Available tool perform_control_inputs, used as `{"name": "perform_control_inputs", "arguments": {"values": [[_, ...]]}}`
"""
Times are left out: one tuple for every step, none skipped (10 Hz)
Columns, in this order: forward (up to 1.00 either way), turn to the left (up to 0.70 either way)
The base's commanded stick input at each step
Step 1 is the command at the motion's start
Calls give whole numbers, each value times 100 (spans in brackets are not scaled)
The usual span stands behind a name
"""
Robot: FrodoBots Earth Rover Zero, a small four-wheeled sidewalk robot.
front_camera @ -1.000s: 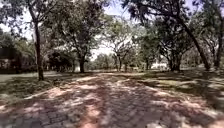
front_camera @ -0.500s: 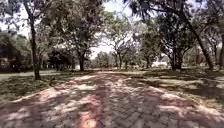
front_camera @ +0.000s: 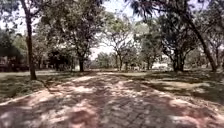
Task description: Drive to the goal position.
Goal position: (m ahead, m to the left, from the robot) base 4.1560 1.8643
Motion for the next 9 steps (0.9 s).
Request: {"name": "perform_control_inputs", "arguments": {"values": [[70,0],[70,0],[70,0],[70,0],[70,0],[70,0],[70,0],[70,0],[70,0]]}}
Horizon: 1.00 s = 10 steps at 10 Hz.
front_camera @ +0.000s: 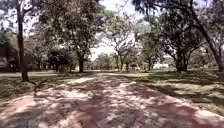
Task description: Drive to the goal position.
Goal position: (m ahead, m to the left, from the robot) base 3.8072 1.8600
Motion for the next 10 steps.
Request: {"name": "perform_control_inputs", "arguments": {"values": [[70,0],[70,0],[70,0],[70,0],[70,0],[70,0],[70,0],[70,0],[70,0],[70,0]]}}
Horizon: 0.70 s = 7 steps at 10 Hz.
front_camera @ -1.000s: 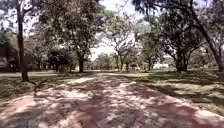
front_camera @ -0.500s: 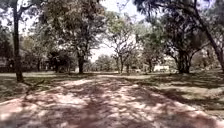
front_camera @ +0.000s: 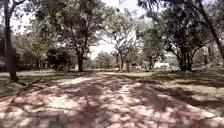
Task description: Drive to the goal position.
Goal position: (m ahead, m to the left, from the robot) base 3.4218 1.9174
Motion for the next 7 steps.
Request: {"name": "perform_control_inputs", "arguments": {"values": [[70,0],[70,0],[70,0],[70,0],[70,0],[70,0],[70,0]]}}
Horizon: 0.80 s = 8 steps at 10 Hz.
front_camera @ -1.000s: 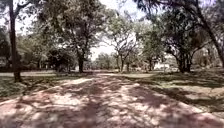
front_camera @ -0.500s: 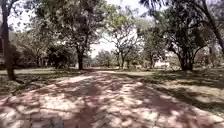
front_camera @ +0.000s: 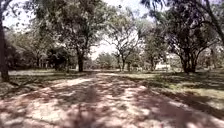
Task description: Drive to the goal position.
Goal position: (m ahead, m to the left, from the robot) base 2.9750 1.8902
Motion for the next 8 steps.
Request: {"name": "perform_control_inputs", "arguments": {"values": [[70,0],[70,0],[70,0],[70,0],[70,0],[70,0],[70,0],[70,0]]}}
